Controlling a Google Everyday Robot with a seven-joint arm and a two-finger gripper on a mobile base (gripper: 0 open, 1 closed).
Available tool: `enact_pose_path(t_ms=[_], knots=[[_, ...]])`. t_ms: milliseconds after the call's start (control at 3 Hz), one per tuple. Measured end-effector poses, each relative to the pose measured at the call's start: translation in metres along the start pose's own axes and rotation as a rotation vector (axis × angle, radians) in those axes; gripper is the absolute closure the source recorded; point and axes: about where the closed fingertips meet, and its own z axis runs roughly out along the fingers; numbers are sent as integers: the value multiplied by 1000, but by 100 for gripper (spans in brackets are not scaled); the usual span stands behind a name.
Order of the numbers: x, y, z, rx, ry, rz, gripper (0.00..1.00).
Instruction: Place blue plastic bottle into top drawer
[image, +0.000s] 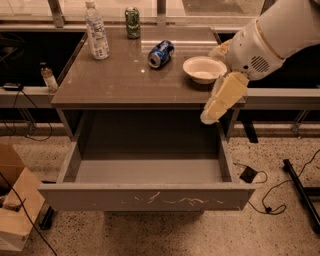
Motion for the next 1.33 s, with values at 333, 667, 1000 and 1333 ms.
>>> enact_pose_path(t_ms=[333, 667, 1000, 1333], knots=[[9, -24, 29, 15, -98, 39, 0], [6, -49, 52, 51, -201, 67, 0], [-11, -80, 73, 88, -275, 66, 0], [-38, -109, 97, 99, -301, 37, 0]])
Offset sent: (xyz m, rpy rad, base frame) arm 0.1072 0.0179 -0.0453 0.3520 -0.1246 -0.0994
